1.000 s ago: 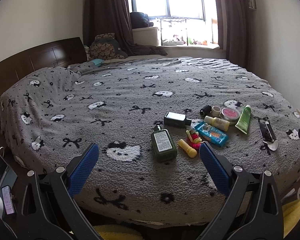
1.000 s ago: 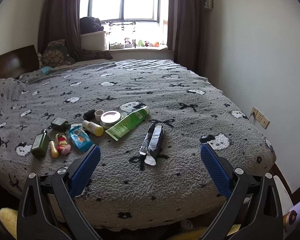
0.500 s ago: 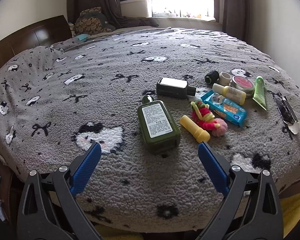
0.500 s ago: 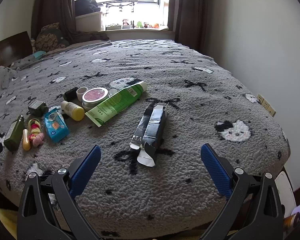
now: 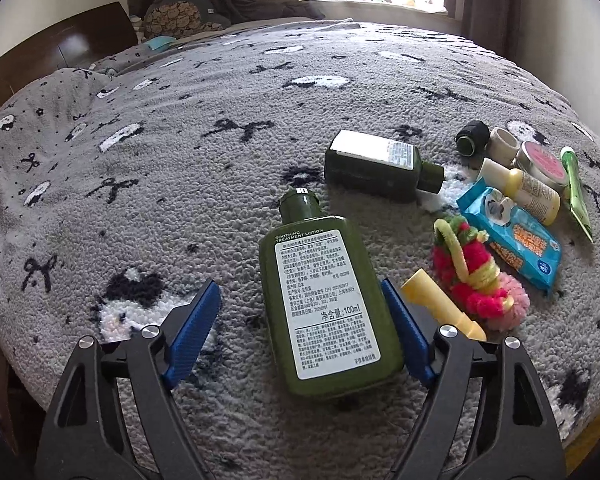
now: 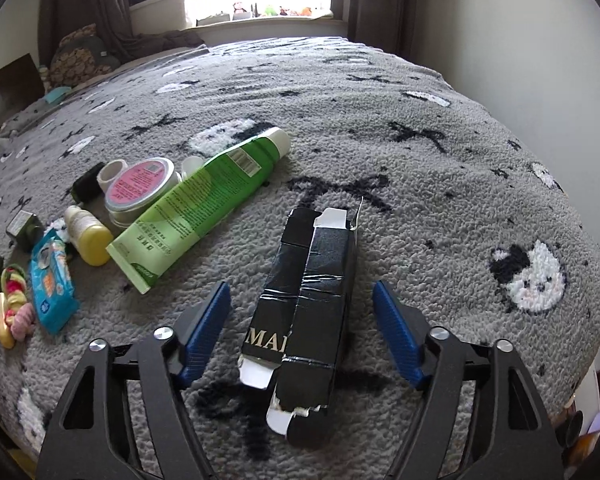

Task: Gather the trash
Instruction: 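Grasp the green lotion bottle with the left tool while the right tool grasps the black box, then carry the bottle and box down to the bin and open both tools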

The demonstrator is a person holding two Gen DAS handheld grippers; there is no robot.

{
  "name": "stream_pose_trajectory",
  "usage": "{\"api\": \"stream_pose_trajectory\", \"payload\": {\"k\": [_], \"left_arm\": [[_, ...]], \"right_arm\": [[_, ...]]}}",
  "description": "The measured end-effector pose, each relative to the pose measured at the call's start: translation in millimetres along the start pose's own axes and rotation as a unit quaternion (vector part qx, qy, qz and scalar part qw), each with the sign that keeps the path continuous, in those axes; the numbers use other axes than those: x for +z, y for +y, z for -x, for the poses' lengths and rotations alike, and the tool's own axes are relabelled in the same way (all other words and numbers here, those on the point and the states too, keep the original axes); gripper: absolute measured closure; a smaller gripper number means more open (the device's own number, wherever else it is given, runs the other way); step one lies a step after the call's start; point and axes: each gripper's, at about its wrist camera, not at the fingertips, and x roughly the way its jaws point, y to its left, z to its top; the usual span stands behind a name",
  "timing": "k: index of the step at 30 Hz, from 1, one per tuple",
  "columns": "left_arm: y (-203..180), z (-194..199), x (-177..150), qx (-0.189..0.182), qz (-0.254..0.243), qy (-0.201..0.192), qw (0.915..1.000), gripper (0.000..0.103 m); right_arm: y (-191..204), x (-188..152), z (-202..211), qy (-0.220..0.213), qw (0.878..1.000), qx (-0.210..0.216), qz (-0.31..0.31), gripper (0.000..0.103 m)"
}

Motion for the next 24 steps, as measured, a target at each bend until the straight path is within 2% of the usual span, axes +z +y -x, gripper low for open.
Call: {"api": "stream_pose_trajectory", "payload": {"k": [4,7,8,15,19,24], "left_arm": [[3.6,-9.8,0.7,-0.017,0.008,0.006,0.9998,0.032],[3.7,-8.6,0.7,-0.033,0.007,0.003,0.9994,0.044],[3.3,-7.8,1.0,-0.04,0.007,0.002,0.9992,0.052],[1.3,9.9,-7.0,-0.038,0.002,-0.01,0.9992,0.054],[5.5,36.7,-10.5,-0.043,0.01,-0.034,0.9984,0.055],[6.0,84.0,-11.1,-0.057,0.014,-0.079,0.9951,0.055]], "right_arm": [[1.6,0.7,-8.8,0.005,1.0,0.007,0.002,0.049],[4.5,1.5,-8.2,0.003,1.0,0.01,0.011,0.055],[4.8,1.4,-7.2,0.002,1.0,0.012,0.012,0.056],[11.7,-4.4,14.3,-0.029,0.999,0.029,0.022,0.057],[14.8,-4.7,35.2,-0.046,0.998,0.032,0.024,0.057],[15.7,-4.1,81.8,-0.084,0.995,0.039,0.032,0.057]]}}
